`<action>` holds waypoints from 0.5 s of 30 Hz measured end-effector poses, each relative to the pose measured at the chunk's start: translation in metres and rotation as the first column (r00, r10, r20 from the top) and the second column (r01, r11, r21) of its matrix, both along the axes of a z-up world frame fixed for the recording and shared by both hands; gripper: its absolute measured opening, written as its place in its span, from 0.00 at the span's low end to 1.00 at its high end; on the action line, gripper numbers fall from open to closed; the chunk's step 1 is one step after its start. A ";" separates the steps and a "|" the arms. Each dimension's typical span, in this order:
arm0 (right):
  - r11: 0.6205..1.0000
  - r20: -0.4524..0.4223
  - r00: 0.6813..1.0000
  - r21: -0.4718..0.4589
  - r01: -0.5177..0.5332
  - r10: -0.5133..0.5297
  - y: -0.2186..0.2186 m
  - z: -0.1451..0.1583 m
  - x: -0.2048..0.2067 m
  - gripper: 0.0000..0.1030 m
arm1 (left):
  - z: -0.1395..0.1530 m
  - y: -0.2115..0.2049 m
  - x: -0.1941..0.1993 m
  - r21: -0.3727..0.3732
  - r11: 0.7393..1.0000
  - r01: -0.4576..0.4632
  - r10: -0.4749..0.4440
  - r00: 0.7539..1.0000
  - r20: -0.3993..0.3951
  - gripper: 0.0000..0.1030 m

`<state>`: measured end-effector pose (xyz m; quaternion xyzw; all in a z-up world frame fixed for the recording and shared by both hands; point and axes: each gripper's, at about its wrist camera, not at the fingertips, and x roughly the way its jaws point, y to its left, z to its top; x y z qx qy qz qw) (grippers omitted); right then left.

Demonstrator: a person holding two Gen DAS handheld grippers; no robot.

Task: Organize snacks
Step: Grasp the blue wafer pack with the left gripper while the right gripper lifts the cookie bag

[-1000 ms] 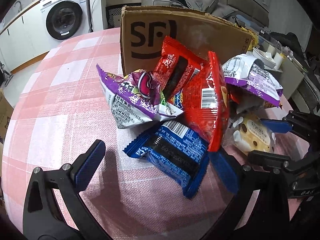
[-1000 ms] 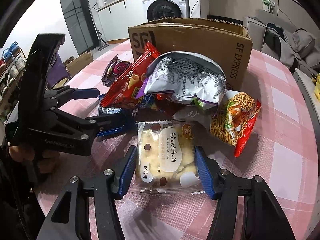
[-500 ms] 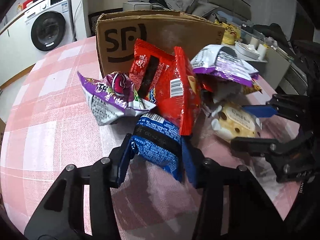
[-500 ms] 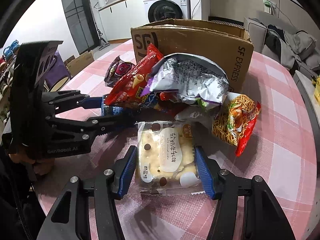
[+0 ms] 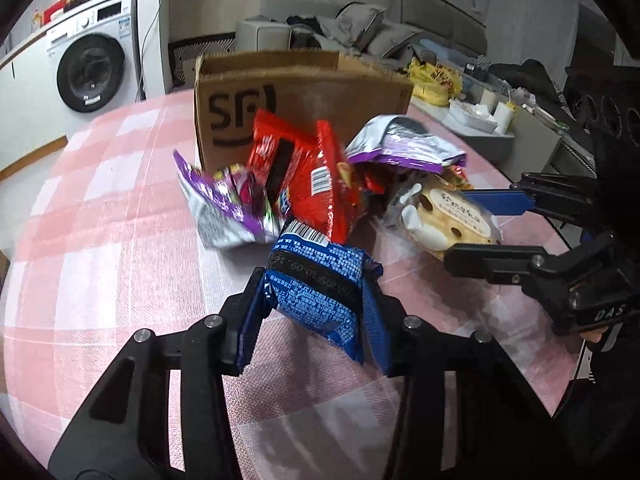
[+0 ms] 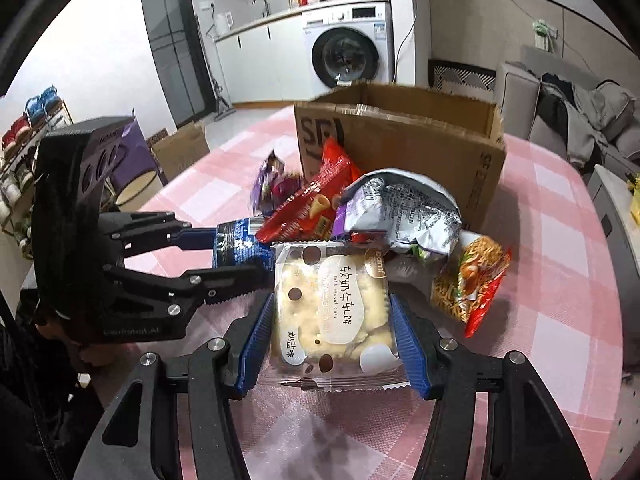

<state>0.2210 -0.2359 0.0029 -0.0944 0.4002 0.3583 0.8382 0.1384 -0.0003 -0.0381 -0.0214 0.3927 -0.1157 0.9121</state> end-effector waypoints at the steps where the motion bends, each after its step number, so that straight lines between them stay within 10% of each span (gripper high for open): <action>1: 1.000 0.007 1.000 0.008 0.003 -0.003 -0.002 0.004 -0.001 0.57 | 0.005 -0.001 -0.001 -0.003 1.000 0.005 -0.005 1.000 0.013 0.41; 15: 0.987 0.123 0.989 0.150 0.064 -0.082 -0.026 0.045 -0.012 0.57 | 0.063 0.033 -0.034 -0.093 0.995 -0.041 0.053 0.990 0.129 0.41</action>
